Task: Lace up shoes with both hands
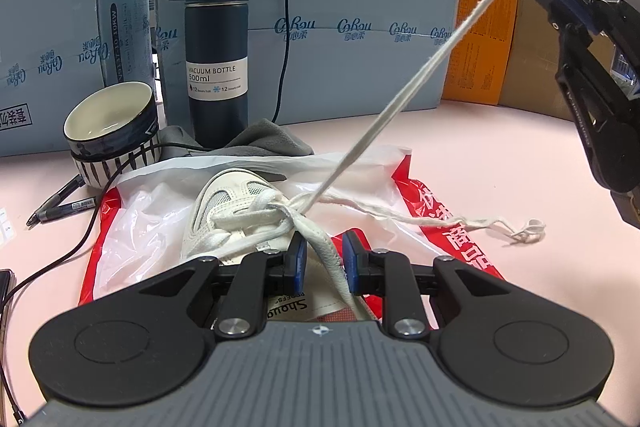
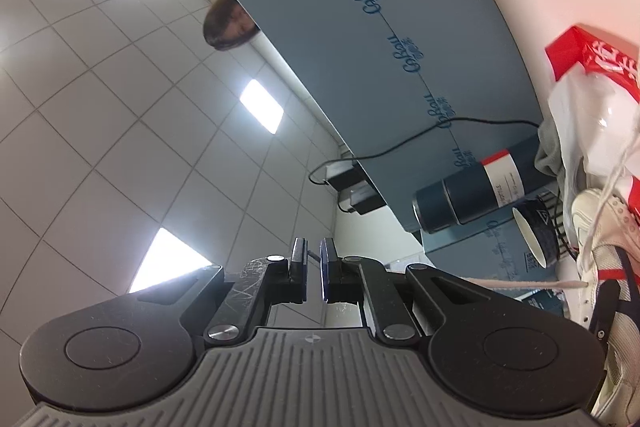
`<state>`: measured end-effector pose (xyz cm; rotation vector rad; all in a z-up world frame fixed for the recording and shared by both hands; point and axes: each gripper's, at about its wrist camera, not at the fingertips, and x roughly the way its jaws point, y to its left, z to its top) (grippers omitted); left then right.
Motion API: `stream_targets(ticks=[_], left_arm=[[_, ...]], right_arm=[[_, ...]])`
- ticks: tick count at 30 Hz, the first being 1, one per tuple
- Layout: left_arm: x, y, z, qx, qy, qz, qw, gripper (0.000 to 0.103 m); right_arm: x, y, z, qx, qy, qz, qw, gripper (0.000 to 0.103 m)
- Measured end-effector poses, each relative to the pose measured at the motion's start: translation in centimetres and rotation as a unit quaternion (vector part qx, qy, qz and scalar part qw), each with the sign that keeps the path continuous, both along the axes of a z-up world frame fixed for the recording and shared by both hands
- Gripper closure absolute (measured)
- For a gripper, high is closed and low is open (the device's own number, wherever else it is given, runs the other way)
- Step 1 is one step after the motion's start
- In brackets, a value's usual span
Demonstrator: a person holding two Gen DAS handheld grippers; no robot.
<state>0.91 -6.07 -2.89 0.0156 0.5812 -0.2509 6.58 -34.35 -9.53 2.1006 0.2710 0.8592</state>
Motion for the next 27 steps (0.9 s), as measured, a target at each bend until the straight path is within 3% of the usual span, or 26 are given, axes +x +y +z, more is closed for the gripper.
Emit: stream_targets(ticks=[23,27], left_arm=[[-0.1,-0.2,0.1,0.004,-0.003,0.004,1.0000,0.084],[0.0,-0.2,0.1,0.004,-0.002,0.004,1.0000,0.084]], right_arm=[[-0.8,-5.6,1.2,0.031,-0.018,-0.102,0.994,0.097],[-0.8,-6.7,1.6,0.001,-0.014,-0.106,0.994,0.097]])
